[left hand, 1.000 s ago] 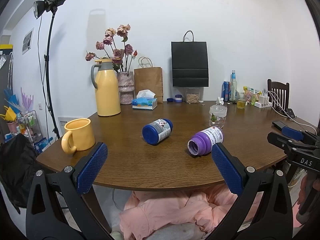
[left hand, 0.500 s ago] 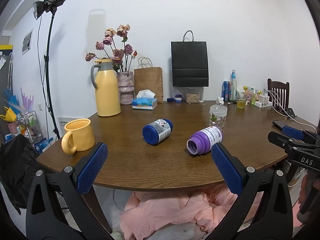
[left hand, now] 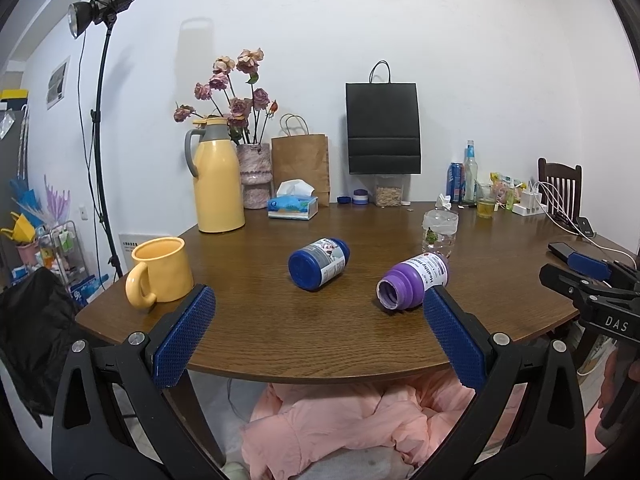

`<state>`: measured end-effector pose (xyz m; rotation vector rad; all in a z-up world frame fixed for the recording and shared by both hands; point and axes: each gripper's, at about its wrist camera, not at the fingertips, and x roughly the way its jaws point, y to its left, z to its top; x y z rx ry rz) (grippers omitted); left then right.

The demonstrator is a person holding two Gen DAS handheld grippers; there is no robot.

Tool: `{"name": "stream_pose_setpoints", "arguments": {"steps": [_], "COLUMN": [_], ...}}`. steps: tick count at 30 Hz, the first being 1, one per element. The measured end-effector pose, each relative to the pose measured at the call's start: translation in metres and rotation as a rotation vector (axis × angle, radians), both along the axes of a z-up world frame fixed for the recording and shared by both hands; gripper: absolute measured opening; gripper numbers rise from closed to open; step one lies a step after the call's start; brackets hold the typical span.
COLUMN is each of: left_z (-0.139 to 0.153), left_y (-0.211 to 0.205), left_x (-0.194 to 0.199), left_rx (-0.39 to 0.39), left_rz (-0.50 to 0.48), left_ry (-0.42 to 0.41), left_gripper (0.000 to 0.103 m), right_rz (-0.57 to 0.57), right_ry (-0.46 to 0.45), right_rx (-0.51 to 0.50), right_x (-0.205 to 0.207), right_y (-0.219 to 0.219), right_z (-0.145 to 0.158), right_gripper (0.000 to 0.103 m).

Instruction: Flip cup upright

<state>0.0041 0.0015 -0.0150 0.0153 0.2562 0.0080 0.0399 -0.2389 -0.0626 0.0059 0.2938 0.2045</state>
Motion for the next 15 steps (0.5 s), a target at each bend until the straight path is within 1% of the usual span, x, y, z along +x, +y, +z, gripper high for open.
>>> {"name": "stream_pose_setpoints", "arguments": {"steps": [15], "left_z": [0.0007], "left_y": [-0.0019], "left_x": [-0.0005], "left_rx": [0.002], "left_rz": [-0.003], "left_ry": [0.005], "left_gripper": [0.103], "right_rz": [-0.004], "right_ry": [0.016], "right_rx": [0.003], "right_x": [0.0025], "right_y": [0.0014], "right_z": [-0.0026], "right_gripper": [0.08]}}
